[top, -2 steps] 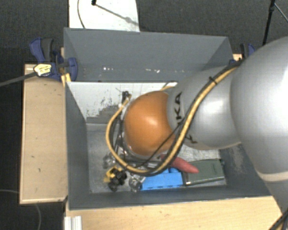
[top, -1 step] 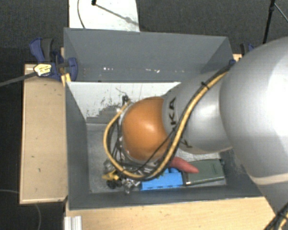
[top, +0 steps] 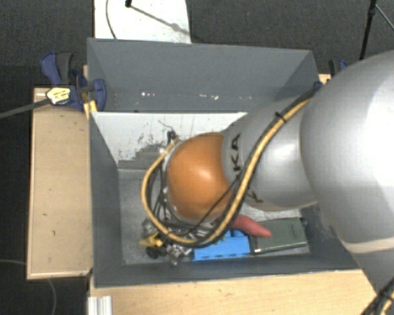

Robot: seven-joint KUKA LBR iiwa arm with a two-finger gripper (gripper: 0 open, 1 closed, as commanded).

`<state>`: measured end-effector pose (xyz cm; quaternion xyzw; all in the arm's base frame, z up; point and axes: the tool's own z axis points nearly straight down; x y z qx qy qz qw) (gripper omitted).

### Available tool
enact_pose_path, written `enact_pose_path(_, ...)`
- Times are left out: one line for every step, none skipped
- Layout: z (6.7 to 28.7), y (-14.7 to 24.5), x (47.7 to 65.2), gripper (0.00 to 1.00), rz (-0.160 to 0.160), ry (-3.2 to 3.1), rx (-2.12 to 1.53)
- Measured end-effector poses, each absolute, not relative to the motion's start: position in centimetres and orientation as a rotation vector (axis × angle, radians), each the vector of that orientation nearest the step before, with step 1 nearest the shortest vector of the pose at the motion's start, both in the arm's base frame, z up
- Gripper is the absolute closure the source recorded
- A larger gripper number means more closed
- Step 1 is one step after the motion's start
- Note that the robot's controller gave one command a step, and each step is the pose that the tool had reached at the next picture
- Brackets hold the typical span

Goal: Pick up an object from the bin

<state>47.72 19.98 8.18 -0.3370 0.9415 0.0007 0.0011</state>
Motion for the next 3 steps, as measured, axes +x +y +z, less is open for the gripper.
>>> enact_pose_path(14.2,19.4,48.6,1.00,0.002,2.962,-1.057)
enact_pose_path(18.0,21.0,48.0,1.00,0.002,2.967,-1.014)
enact_pose_path(22.5,19.2,50.3,1.00,0.002,2.977,-1.013)
